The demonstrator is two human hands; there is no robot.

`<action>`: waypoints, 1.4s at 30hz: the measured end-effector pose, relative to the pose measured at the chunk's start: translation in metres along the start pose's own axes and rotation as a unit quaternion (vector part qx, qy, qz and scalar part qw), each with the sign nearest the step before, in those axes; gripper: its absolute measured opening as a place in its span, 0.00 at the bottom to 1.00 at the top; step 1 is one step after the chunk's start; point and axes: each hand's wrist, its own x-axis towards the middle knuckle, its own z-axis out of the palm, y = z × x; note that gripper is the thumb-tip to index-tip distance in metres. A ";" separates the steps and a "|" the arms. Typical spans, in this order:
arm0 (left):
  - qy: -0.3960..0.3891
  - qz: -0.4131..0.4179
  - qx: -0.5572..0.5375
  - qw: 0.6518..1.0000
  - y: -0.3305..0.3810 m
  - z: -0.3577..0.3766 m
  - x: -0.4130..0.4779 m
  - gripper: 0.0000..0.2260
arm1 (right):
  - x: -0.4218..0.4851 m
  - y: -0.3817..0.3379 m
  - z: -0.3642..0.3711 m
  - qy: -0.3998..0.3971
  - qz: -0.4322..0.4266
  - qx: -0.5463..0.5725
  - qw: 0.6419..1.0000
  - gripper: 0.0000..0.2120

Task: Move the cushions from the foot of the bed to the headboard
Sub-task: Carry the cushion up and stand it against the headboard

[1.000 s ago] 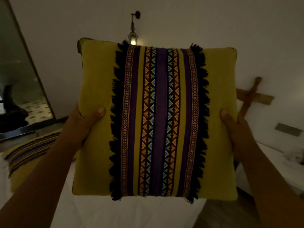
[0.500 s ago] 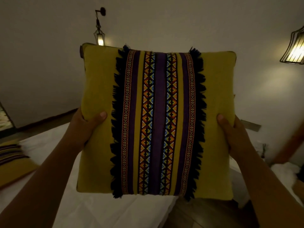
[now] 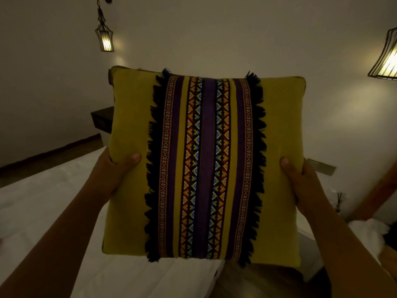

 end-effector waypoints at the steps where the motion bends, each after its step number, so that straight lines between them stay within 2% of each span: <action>1: -0.003 0.000 -0.004 1.000 -0.006 0.008 0.016 0.27 | 0.016 0.004 0.000 0.004 0.003 -0.005 1.000 0.32; 6: -0.017 -0.009 -0.007 1.000 -0.030 0.042 0.103 0.20 | 0.096 0.021 -0.001 0.013 0.019 -0.008 1.000 0.29; 10: -0.026 -0.018 0.002 0.999 -0.039 0.067 0.160 0.19 | 0.150 0.041 -0.005 0.030 0.025 -0.015 0.999 0.41; 12: -0.028 -0.023 0.011 0.999 -0.046 0.079 0.185 0.21 | 0.172 0.053 -0.009 0.040 0.035 -0.013 0.998 0.43; 14: -0.033 -0.029 0.021 0.999 -0.055 0.097 0.207 0.28 | 0.193 0.066 -0.017 0.046 0.042 -0.014 0.998 0.44; 18: -0.040 -0.053 0.037 0.997 -0.073 0.141 0.245 0.37 | 0.239 0.098 -0.041 0.041 0.062 0.005 0.997 0.40; 23: -0.044 -0.062 0.032 0.997 -0.092 0.211 0.287 0.27 | 0.310 0.135 -0.089 0.025 0.075 0.033 0.996 0.34; 26: -0.031 -0.069 0.038 0.996 -0.102 0.257 0.313 0.32 | 0.357 0.151 -0.121 0.003 0.079 0.050 0.996 0.32; 30: -0.025 -0.081 0.040 0.996 -0.112 0.311 0.343 0.32 | 0.410 0.168 -0.160 -0.001 0.090 0.059 0.994 0.30; 39: -0.023 -0.103 0.057 0.993 -0.139 0.369 0.395 0.35 | 0.481 0.212 -0.192 -0.006 0.135 0.067 0.989 0.34; 42: -0.024 -0.120 0.054 0.991 -0.151 0.373 0.417 0.30 | 0.499 0.228 -0.188 -0.010 0.145 0.067 0.987 0.35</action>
